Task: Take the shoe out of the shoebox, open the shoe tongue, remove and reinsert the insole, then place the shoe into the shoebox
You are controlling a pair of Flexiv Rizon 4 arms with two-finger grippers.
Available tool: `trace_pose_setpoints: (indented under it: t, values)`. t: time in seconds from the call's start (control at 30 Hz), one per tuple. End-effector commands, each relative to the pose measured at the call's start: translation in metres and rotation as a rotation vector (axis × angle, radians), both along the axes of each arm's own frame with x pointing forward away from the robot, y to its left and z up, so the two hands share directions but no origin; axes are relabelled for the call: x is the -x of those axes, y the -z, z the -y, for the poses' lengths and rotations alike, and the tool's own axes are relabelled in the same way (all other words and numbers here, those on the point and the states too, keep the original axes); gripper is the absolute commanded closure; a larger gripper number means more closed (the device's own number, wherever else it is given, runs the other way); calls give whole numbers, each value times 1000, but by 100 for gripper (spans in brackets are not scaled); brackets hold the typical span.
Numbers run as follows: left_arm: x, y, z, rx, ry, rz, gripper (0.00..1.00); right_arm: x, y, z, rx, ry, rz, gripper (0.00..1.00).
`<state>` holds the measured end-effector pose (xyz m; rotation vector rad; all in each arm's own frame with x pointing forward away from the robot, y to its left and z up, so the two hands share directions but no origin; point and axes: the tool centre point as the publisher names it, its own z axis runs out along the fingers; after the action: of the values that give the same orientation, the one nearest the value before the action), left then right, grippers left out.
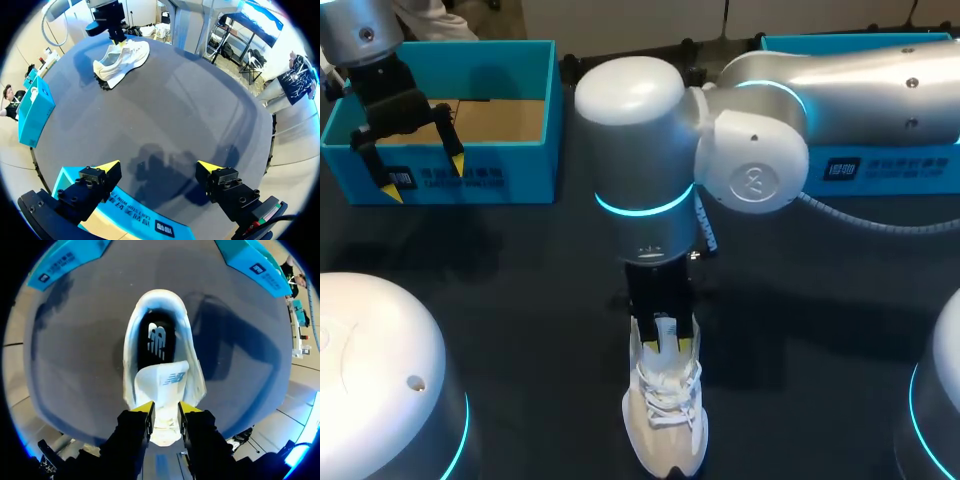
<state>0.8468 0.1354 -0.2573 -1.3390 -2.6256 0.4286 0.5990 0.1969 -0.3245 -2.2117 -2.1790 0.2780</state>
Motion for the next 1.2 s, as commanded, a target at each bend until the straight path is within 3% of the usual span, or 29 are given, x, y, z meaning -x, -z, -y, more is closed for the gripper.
trace_pose_setpoints:
  t: [0.03,0.43,0.9,1.03,1.2]
  values:
    - [0,0,-1,-3,2,-1,0,6,17,-8,70,328,48,69]
    - [0,0,-1,-3,2,-1,0,7,28,-19,83,332,60,69]
    - [0,0,-1,-3,2,-1,0,-15,9,-3,107,329,106,67]
    - [0,0,-1,-3,2,-1,0,-19,-2,3,100,285,127,64]
    - [0,0,-1,-3,2,-1,0,-31,-18,15,0,101,148,64]
